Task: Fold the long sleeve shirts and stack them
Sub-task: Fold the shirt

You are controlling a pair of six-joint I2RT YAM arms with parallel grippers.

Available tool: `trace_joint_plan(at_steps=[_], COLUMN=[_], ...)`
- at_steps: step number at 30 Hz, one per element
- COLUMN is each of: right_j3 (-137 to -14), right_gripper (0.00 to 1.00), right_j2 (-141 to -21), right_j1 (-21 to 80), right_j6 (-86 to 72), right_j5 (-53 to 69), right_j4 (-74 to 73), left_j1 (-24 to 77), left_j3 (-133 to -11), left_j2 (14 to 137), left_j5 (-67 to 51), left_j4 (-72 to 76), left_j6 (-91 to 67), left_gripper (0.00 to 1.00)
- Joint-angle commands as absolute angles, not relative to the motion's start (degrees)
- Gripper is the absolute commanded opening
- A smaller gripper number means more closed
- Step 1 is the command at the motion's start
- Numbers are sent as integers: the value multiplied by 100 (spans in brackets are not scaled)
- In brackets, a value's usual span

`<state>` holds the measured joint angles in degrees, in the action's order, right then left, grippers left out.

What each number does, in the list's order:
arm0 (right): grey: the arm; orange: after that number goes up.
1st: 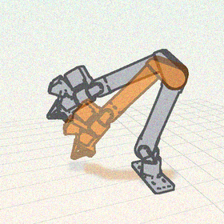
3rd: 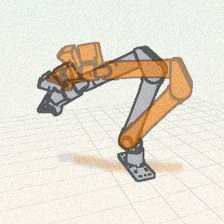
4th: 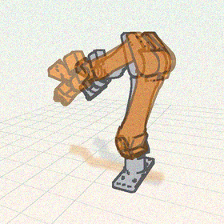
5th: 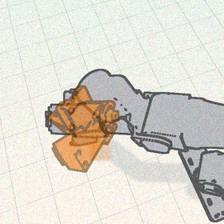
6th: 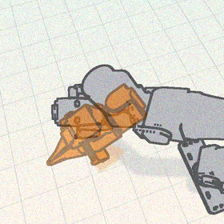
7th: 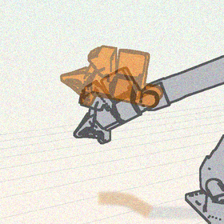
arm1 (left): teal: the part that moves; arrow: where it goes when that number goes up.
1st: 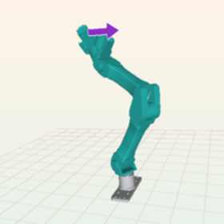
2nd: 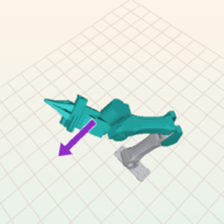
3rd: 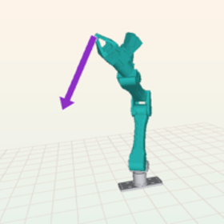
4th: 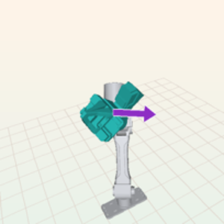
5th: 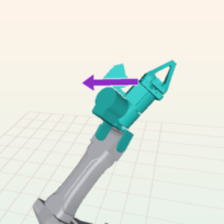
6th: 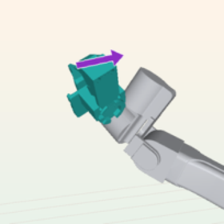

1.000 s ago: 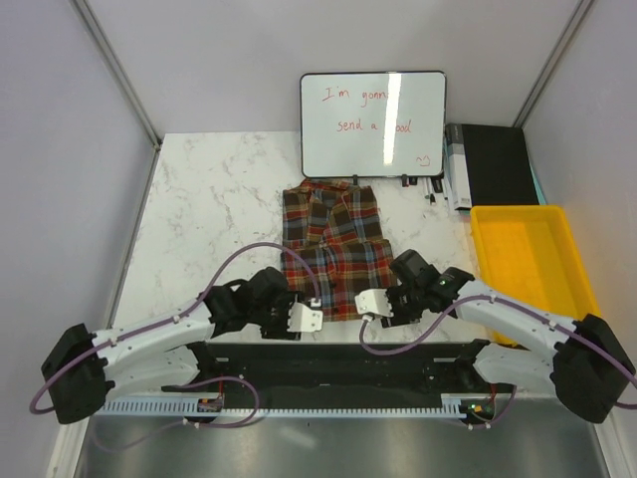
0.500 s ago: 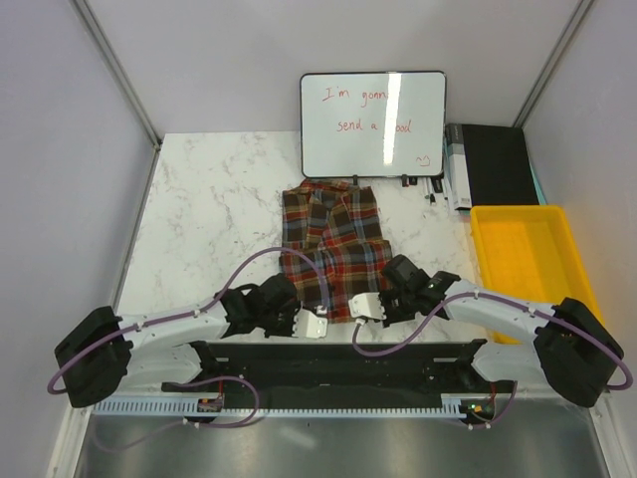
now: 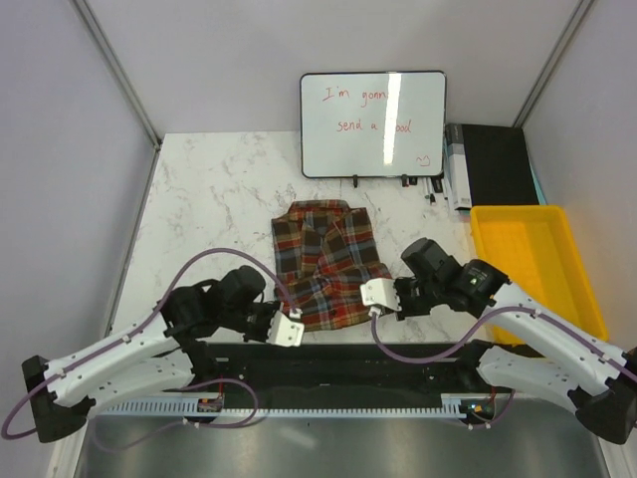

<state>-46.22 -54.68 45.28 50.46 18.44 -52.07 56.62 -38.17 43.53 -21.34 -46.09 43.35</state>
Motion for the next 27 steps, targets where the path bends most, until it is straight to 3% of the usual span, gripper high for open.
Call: trace_joint_plan(at_steps=[1, 6, 12, 21, 27], right_j3=[-5632, -6687, -7584, -9201, -8520], right_gripper=[0, 0, 0, 0, 0], right_j2=[-5756, -6948, -8741, -11361, -11778], right_j1=[4535, 3895, 3261, 2698, 2689], right_j6=[4711, 5325, 5985, 6039, 5713], right_j5=[1934, 1959, 2303, 2434, 2601], right_j4=[-6143, -5959, -5697, -5010, -4597], left_j1=[5590, 3891, 2262, 1696, 1705], left_j3=[-4656, -5089, -5483, -6995, -6918], left_j2=[4403, 4921, 6695, 9648, 10450], left_j5=[-2321, -2917, -3234, -3120, -2795], left_j4=[-5651, -5493, -4704, -3981, -3972], left_j6=[4140, 4867, 5537, 5274, 5036], left_gripper=[2, 2, 2, 3, 2])
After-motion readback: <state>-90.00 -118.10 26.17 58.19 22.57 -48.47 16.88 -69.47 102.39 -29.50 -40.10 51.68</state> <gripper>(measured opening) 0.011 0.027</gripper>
